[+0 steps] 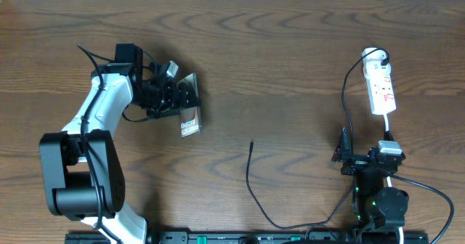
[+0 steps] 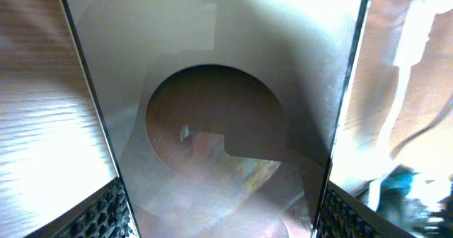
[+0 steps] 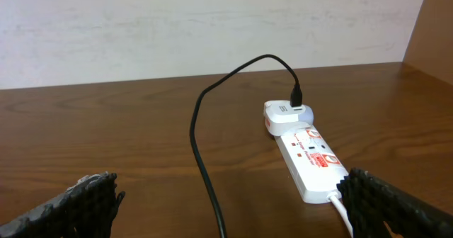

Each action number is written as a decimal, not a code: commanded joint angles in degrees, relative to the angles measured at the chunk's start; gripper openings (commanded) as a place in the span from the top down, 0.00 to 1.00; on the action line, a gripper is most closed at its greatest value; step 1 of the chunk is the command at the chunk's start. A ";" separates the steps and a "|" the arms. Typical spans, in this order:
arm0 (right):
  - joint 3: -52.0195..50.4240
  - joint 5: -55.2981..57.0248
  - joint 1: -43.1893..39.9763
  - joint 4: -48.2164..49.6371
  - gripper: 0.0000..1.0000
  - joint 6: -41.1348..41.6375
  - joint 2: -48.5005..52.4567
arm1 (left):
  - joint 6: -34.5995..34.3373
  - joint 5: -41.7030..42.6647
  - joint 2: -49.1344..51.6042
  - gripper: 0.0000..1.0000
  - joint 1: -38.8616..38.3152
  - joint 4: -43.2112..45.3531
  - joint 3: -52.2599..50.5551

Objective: Plug charger to phone and switch on socket
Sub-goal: 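Lift the phone box with the left gripper and turn it upright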

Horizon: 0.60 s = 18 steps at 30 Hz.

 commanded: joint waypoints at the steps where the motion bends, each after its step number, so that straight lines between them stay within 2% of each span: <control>1: -0.07 0.48 0.28 -0.22 0.01 0.50 0.02 | -11.50 8.39 -1.18 0.93 0.11 0.20 0.20; 12: -0.07 0.48 0.28 -0.22 0.01 0.50 0.02 | -33.22 23.50 -1.18 0.93 0.11 0.15 0.17; 15: -0.07 0.48 0.28 -0.22 0.01 0.50 0.02 | -42.05 27.61 -1.18 0.93 0.11 0.15 0.17; 16: -0.07 0.48 0.28 -0.22 0.01 0.50 0.02 | -46.86 28.02 -1.18 0.93 0.11 -0.09 0.17; 18: -0.07 0.48 0.28 -0.22 0.01 0.50 0.02 | -50.03 29.16 -1.18 0.93 0.11 -0.07 0.17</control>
